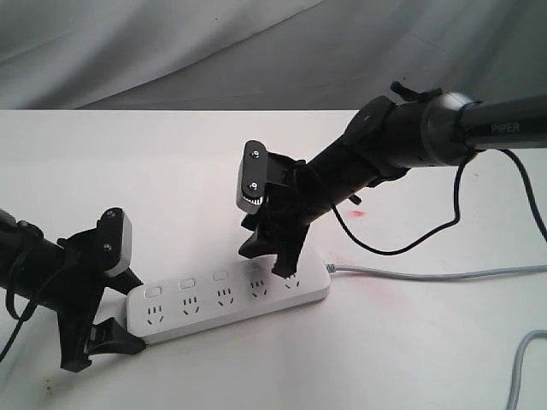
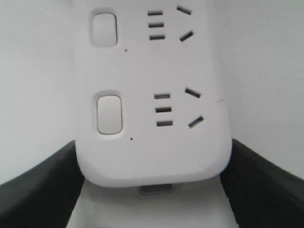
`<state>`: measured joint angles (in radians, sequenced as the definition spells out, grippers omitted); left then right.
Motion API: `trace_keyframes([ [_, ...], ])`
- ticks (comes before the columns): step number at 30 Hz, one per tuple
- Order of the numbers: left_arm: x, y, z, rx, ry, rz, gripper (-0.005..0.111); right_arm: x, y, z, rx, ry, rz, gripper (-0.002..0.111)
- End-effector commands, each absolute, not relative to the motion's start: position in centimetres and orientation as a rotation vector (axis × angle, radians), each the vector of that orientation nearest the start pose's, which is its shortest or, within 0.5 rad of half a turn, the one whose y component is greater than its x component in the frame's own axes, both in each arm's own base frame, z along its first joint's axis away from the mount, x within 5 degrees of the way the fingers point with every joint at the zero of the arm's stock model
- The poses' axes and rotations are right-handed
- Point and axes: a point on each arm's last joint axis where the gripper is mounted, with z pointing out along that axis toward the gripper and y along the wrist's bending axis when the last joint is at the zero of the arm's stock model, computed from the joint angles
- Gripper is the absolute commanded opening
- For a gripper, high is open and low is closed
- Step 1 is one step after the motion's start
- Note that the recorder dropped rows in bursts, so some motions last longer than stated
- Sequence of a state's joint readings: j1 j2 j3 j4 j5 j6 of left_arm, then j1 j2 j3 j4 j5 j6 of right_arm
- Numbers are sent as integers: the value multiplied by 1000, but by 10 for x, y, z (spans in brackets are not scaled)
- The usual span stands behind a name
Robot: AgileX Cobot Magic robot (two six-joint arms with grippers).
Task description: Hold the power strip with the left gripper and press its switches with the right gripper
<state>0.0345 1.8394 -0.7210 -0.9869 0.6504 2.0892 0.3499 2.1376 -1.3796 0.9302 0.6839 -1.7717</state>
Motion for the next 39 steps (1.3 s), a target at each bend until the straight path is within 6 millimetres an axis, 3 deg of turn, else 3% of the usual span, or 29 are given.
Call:
trace_keyframes([
  [1,274,-38,105,1530,2191,-480,53,384,186,126,-1681,1902,461,43],
  [20,274,-38,105,1530,2191,-480,53,382,185,125,-1721,1894,460,43],
  [33,274,-38,105,1530,2191,-480,53,378,187,96,-1762,1954,542,43],
  [39,274,-38,105,1530,2191,-480,53,383,172,95,-1758,1977,509,43],
])
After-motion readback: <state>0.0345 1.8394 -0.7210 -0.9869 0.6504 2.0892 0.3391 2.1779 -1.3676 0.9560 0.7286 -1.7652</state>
